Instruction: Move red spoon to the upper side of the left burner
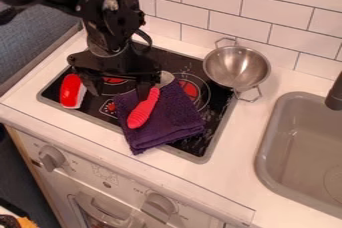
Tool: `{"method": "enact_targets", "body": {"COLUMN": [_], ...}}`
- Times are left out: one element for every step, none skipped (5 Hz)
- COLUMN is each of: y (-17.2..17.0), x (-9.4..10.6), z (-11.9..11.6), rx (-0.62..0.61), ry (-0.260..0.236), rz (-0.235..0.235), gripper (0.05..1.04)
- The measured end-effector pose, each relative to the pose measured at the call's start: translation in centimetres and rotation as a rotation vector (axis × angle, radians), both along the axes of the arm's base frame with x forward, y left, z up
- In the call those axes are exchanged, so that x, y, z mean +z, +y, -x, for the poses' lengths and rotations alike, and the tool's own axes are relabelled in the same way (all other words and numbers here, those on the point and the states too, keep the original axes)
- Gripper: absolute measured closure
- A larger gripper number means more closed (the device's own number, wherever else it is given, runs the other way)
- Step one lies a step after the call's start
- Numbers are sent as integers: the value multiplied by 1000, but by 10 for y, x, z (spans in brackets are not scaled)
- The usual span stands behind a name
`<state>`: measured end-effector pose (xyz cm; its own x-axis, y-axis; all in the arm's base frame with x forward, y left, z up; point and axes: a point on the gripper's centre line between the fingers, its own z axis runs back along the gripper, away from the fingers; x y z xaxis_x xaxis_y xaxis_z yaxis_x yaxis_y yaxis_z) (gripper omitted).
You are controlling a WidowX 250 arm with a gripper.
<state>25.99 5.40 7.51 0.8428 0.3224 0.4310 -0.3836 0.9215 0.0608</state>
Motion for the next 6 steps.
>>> {"method": "enact_targets", "body": {"y": [-1,-10,-18,-21,-19,-15], "x": [-5,-15,-32,-44,-47,-46], "z": [2,3,5,4,3,2], "rx": [4,-18,-32,-34,-16,5], "ry": [16,39,76,100,92,85], "rz": [7,31,39,42,29,12], "gripper": [83,83,83,140,429,656]}}
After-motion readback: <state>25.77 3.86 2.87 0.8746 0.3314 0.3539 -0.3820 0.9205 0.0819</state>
